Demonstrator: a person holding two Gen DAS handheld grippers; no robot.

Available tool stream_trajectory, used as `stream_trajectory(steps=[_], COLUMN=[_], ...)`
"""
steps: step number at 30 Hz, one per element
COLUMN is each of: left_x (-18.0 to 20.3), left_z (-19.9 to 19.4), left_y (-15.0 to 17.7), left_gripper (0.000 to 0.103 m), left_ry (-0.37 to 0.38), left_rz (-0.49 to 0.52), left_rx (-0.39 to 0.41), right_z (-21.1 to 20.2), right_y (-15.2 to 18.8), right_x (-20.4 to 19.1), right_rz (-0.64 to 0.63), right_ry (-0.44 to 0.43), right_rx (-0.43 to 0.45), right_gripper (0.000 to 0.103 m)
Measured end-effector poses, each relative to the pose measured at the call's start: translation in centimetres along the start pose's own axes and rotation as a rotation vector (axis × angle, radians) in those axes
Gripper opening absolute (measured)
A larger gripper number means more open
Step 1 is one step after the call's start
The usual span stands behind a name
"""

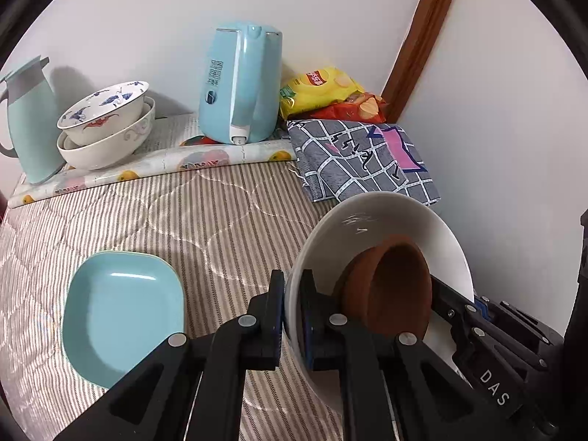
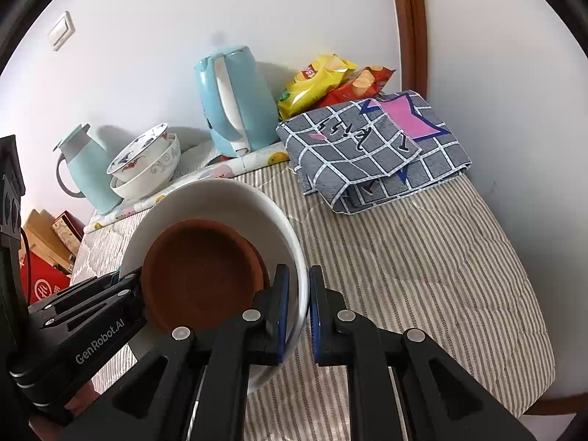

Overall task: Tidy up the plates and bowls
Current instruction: 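Carry the white bowl with both grippers over the light-blue plate stack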

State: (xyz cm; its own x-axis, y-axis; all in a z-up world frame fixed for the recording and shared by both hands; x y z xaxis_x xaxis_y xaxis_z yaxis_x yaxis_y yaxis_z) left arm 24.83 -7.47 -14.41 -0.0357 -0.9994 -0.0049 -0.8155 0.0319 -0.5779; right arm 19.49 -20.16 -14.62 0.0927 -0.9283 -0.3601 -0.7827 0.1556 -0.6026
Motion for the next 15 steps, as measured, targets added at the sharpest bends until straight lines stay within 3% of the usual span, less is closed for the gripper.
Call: stream_trajectory(steps=[15], left_x=[-2.9], left_z=[0.1], left_y=[0.6], left_gripper=[0.009], left_ry=[-0.020], left_rz=[-0.026], left_rx=[-0.008], right_z=[1.3], right_y=[0.7], right_x=[-2.3], right_rz=[-0.014], right_ry=[-0.021], right_rx=[-0.016], right_gripper=[0.010])
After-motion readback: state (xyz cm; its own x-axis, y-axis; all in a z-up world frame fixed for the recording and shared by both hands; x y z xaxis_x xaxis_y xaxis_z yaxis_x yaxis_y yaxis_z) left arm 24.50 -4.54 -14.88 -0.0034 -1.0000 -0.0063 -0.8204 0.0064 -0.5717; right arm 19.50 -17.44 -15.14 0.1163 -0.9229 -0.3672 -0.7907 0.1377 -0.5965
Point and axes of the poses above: each gripper's, at about its wrist camera, not at the fingertips, and z roughly the way its jaws point, x to its right, y to its underside, the point moved 9 cm from there along z, roughly the way its jaws point, and after that the axes turned 14 degrees about -y, right-handed, at the moved point
